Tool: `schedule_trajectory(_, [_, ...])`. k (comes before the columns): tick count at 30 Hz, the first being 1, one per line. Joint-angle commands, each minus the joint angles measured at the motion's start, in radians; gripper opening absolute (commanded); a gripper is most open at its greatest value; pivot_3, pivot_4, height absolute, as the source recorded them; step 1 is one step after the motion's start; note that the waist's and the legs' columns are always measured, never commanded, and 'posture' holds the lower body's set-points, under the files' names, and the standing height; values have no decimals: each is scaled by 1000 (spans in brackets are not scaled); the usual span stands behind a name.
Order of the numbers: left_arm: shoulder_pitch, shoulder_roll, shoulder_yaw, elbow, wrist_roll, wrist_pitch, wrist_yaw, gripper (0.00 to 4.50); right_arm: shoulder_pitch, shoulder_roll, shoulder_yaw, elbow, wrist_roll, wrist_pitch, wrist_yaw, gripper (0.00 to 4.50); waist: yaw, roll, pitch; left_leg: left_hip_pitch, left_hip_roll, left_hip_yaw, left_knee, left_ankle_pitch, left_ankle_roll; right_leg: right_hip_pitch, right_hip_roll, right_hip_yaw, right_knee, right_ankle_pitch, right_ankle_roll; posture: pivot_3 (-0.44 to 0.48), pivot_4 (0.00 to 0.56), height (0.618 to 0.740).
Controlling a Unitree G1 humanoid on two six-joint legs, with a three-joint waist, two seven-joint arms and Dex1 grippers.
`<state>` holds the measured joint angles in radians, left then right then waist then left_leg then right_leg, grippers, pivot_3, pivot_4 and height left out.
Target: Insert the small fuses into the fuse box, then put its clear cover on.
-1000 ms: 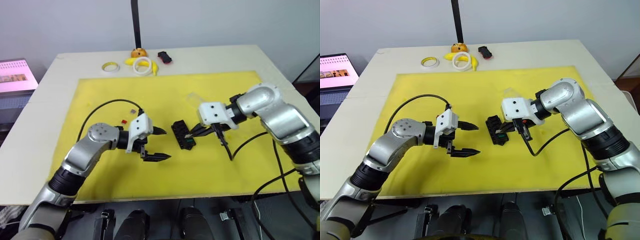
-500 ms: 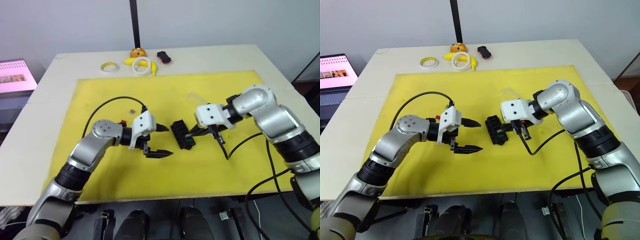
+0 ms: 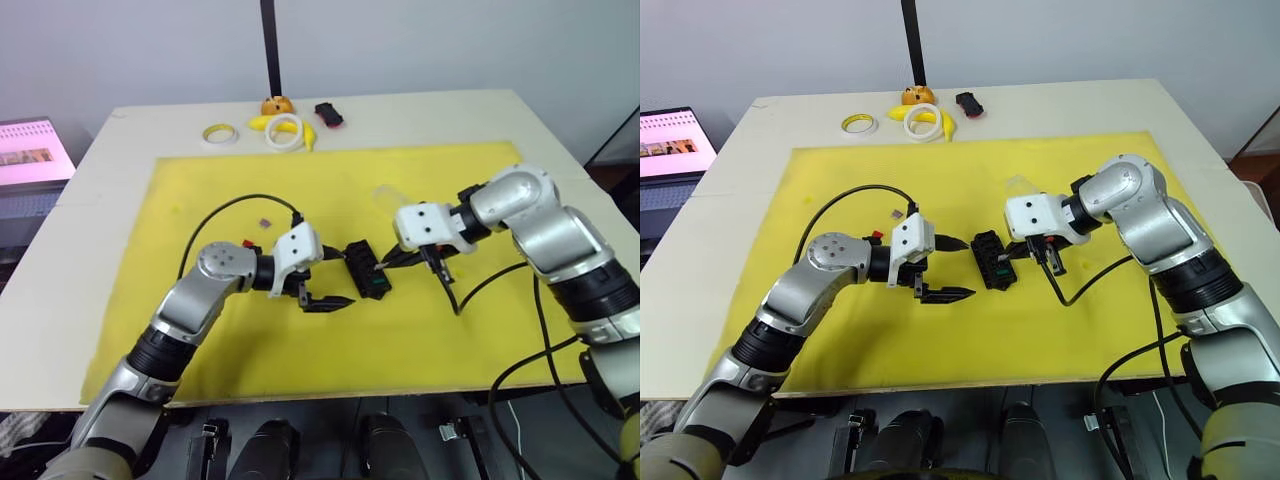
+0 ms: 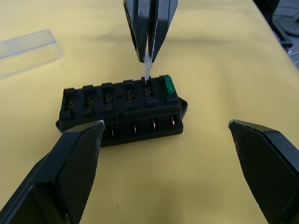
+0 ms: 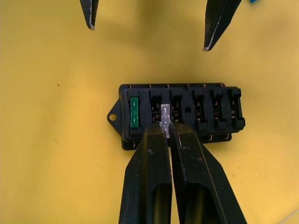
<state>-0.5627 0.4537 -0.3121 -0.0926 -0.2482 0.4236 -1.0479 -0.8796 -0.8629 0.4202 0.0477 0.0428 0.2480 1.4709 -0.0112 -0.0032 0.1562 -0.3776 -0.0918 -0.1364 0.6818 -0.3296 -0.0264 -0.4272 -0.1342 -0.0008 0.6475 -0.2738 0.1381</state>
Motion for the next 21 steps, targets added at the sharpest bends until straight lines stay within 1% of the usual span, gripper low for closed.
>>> schedule_trajectory(1, [-7,5,0,-21,7,-22,-6,4481,2,10,-31,-22,-4,3,-9,0,0,0,0,0,0,0,0,0,0,0,0,0,0,0,0,0,150,740])
schedule_trajectory(11, [-12,-5,-14,-15,26,-43,0,4481,7,31,-30,-30,-17,9,-13,0,-2,0,0,0,0,0,0,0,0,0,0,0,0,0,0,0,150,740])
schedule_trajectory(21, [-22,-12,-15,-21,22,-28,9,4481,9,44,-42,-80,10,83,10,0,-1,0,0,0,0,0,0,0,0,0,0,0,0,0,0,0,150,740])
